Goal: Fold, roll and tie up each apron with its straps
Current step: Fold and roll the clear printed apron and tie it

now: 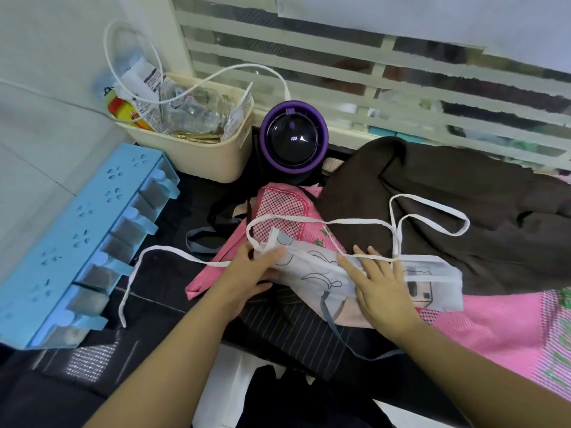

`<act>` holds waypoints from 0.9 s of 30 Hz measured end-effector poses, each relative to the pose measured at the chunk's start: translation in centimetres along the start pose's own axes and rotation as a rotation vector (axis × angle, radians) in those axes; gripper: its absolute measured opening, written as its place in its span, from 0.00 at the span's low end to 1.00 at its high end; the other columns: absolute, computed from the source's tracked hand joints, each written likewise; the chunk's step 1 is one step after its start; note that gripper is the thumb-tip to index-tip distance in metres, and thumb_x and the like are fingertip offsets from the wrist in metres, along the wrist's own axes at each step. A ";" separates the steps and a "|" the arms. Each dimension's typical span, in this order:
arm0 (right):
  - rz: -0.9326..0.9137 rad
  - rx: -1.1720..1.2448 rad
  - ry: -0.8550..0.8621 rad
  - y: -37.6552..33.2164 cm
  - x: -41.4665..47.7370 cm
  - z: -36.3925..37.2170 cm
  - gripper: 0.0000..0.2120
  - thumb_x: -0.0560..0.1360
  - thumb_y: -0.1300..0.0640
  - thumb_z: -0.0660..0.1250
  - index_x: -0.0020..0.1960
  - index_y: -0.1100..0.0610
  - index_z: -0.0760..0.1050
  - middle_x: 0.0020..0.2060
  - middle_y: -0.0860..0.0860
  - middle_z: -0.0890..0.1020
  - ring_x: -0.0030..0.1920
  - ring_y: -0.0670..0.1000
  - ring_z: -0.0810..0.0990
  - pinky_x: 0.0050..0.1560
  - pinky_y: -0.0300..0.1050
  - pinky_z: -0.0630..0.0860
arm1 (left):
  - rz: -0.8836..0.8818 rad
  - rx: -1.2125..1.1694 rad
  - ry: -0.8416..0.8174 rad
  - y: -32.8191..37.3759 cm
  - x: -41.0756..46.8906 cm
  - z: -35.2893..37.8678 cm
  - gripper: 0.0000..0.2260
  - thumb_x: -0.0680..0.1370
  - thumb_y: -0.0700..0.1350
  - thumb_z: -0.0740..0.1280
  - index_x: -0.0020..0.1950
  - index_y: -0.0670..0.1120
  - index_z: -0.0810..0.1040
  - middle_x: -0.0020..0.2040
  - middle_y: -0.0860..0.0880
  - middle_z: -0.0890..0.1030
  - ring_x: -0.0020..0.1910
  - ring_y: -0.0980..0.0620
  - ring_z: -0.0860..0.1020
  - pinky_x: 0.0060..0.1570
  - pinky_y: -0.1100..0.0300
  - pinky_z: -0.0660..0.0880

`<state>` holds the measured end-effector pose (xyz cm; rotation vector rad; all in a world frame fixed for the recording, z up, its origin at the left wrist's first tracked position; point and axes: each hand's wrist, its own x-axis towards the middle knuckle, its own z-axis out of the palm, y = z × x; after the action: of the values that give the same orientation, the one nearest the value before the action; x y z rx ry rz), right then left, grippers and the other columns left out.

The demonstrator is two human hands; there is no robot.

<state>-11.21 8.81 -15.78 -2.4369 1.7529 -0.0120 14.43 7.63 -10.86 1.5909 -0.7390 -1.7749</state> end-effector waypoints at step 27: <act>0.162 0.167 0.159 -3.0 2.2 -0.2 0.20 0.76 0.40 0.54 0.57 0.45 0.79 0.57 0.49 0.78 0.66 0.59 0.71 0.63 0.72 0.58 | 0.265 0.365 0.391 -1.7 1.9 1.5 0.07 0.79 0.45 0.66 0.49 0.42 0.76 0.42 0.48 0.79 0.40 0.55 0.76 0.37 0.65 0.71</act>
<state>-7.69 7.70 -15.44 -2.2245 1.9244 -0.3299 12.65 7.27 -13.14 1.8978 -1.0620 -1.1366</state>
